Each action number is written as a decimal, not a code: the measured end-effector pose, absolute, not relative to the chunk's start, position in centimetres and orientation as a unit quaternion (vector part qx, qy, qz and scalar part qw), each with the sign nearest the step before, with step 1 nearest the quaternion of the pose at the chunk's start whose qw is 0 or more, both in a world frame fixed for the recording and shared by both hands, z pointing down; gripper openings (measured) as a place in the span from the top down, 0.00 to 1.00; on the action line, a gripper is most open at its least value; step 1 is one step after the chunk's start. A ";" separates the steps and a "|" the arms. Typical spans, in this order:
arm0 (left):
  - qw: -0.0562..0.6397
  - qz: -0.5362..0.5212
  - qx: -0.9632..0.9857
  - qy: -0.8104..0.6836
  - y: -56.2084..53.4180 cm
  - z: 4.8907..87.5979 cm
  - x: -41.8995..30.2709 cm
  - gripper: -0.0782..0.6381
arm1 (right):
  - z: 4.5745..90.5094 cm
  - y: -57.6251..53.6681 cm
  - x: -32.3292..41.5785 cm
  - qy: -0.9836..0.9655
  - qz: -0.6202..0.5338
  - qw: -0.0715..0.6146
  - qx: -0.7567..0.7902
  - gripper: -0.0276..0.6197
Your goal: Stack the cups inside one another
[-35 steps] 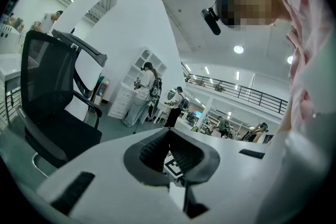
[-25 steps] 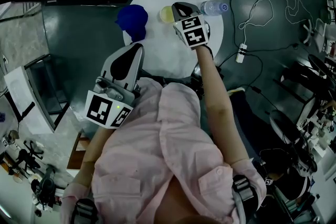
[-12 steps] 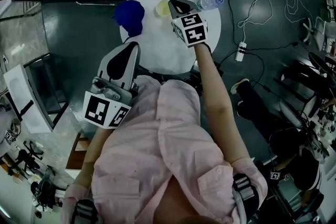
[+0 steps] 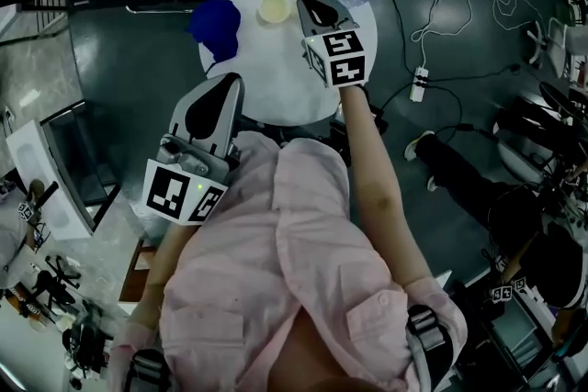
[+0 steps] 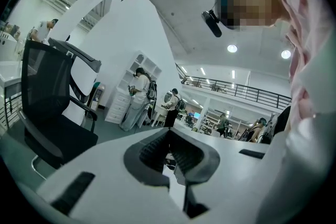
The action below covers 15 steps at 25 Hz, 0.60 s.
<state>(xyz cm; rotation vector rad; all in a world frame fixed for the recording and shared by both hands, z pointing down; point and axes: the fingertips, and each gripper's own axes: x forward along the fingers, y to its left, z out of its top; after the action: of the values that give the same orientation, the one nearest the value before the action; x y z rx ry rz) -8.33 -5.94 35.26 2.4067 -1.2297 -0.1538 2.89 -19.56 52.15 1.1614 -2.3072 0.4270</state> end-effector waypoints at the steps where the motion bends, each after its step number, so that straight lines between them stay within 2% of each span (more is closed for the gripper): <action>1: 0.215 -0.055 0.869 -0.443 -5.8 35.2 -8.1 0.87 | 51.7 -19.3 3.1 -0.851 0.157 0.254 0.432 0.91; 8: 0.208 -0.052 0.872 -0.440 -4.9 35.2 -6.5 0.87 | 49.0 -16.8 4.2 -0.857 0.143 0.224 0.441 0.91; 15: 0.194 -0.064 0.868 -0.452 -3.9 34.5 -5.2 0.87 | 45.1 -14.4 5.3 -0.861 0.146 0.160 0.460 0.91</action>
<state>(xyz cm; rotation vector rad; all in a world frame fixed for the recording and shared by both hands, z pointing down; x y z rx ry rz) -5.18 -3.88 34.49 2.4338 -1.2683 -0.1800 5.26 -14.37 45.06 1.3144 -2.4589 0.4181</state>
